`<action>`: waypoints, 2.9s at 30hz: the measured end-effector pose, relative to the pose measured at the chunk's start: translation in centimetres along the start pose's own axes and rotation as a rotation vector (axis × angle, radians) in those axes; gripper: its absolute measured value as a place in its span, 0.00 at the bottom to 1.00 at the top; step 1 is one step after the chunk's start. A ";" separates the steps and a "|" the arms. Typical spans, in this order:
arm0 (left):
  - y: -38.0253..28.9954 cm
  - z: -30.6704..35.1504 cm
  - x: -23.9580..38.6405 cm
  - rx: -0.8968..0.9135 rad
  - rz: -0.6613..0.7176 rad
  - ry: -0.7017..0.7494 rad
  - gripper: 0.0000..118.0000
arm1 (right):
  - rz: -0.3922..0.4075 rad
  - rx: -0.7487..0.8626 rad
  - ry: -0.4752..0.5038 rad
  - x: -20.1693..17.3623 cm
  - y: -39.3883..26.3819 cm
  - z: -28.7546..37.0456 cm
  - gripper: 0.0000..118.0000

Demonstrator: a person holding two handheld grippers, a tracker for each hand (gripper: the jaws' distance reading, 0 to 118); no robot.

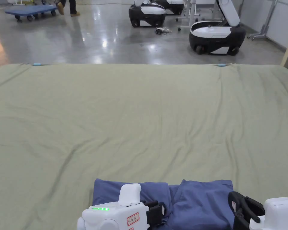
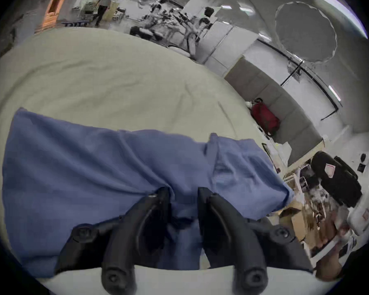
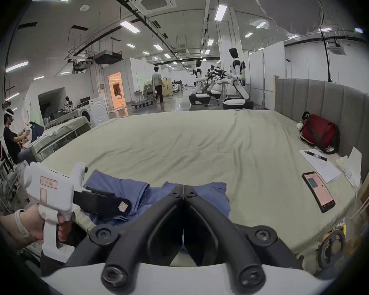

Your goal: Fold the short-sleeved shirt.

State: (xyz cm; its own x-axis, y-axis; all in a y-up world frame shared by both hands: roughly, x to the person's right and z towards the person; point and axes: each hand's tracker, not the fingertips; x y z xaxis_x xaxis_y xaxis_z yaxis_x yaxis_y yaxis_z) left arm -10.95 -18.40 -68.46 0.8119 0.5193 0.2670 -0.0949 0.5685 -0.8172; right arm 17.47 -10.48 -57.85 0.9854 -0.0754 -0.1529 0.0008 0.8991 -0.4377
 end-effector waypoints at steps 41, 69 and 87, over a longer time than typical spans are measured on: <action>0.9 11.6 -16.2 0.230 0.414 0.035 0.11 | 0.037 -0.051 0.078 -4.9 0.1 -1.9 0.02; 1.0 9.6 6.1 0.199 -0.285 0.097 0.84 | 0.016 -0.020 0.093 0.1 -0.6 0.8 0.02; -2.9 -1.0 0.6 -0.018 0.372 -0.274 0.13 | -0.016 -0.106 0.121 0.1 -1.2 -0.5 0.03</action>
State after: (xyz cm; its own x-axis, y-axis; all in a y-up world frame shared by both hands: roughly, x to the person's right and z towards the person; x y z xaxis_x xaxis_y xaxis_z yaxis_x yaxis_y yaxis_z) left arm -9.62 -20.37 -66.42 0.5423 0.8366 0.0771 -0.3387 0.3017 -0.8912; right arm 17.51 -11.79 -57.81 0.9576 -0.1468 -0.2477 -0.0076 0.8470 -0.5315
